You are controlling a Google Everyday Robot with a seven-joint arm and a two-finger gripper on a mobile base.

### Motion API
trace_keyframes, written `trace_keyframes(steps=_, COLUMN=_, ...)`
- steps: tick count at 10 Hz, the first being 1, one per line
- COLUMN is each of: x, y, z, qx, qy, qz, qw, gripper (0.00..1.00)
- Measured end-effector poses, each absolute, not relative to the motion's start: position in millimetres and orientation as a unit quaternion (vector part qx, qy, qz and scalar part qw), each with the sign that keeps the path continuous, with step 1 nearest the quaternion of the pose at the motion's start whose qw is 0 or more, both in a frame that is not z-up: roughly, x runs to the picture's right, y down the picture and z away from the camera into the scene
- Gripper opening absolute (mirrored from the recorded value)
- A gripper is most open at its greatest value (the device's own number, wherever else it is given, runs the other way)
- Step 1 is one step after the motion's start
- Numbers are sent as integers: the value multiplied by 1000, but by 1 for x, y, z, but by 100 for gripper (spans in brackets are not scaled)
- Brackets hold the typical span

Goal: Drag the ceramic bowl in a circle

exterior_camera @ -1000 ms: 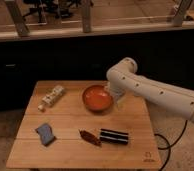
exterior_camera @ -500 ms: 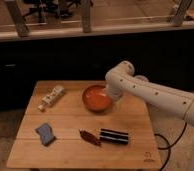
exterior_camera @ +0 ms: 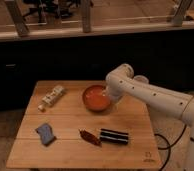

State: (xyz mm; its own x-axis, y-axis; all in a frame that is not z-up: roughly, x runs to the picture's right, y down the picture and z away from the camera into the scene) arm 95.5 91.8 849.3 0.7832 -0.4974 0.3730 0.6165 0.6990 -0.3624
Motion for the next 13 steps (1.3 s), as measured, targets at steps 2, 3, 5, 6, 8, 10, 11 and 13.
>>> trace_keyframes(steps=2, x=92, y=96, z=855, qx=-241, qy=-132, qz=-315, qw=908, gripper=80)
trace_keyframes(steps=3, x=92, y=97, z=857, qx=-241, qy=-135, qz=-318, qw=907, gripper=80)
trace_keyframes(steps=5, x=93, y=102, z=864, qx=-244, qy=-141, qz=-324, qw=903, gripper=80)
trace_keyframes(steps=6, x=94, y=104, z=866, qx=-245, qy=-145, qz=-325, qw=902, gripper=80)
trace_keyframes(steps=8, x=93, y=107, z=871, qx=-247, qy=-151, qz=-328, qw=899, gripper=80)
trace_keyframes(steps=10, x=90, y=108, z=875, qx=-249, qy=-157, qz=-333, qw=896, gripper=80)
trace_keyframes(steps=11, x=90, y=110, z=878, qx=-251, qy=-159, qz=-334, qw=894, gripper=80)
trace_keyframes(steps=13, x=90, y=113, z=881, qx=-253, qy=-162, qz=-336, qw=893, gripper=80)
